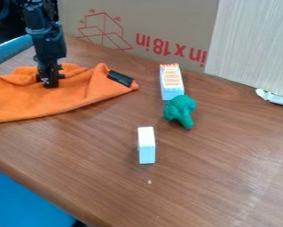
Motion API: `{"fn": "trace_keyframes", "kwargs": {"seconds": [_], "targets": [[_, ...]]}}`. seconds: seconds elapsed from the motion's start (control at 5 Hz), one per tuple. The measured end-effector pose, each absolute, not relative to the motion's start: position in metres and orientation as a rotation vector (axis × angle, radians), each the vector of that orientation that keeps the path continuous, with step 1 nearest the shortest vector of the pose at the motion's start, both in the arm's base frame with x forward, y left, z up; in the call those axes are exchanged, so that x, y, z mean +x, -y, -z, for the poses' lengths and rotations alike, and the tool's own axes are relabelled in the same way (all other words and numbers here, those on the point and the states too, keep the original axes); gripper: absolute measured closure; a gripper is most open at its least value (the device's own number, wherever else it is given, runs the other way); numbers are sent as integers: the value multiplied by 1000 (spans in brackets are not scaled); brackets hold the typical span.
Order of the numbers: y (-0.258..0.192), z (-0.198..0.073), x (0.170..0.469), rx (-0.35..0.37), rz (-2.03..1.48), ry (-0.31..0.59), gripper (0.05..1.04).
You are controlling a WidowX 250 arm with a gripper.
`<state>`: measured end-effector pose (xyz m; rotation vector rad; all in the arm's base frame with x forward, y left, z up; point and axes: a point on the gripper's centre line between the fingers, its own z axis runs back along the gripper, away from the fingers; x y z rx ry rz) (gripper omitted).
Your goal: Unfold the cloth
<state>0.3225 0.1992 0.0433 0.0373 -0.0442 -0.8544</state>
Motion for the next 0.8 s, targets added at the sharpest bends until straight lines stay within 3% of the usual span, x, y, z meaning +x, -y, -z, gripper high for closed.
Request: {"fn": "trace_keyframes", "kwargs": {"seconds": [0.2,0.4,0.6,0.8], "targets": [[-198,-46,322,21,870,37,743],[-201,-48,321,18,877,38,445],[-203,-49,323,16,870,43,284],[-204,-50,325,11,868,45,572]]}}
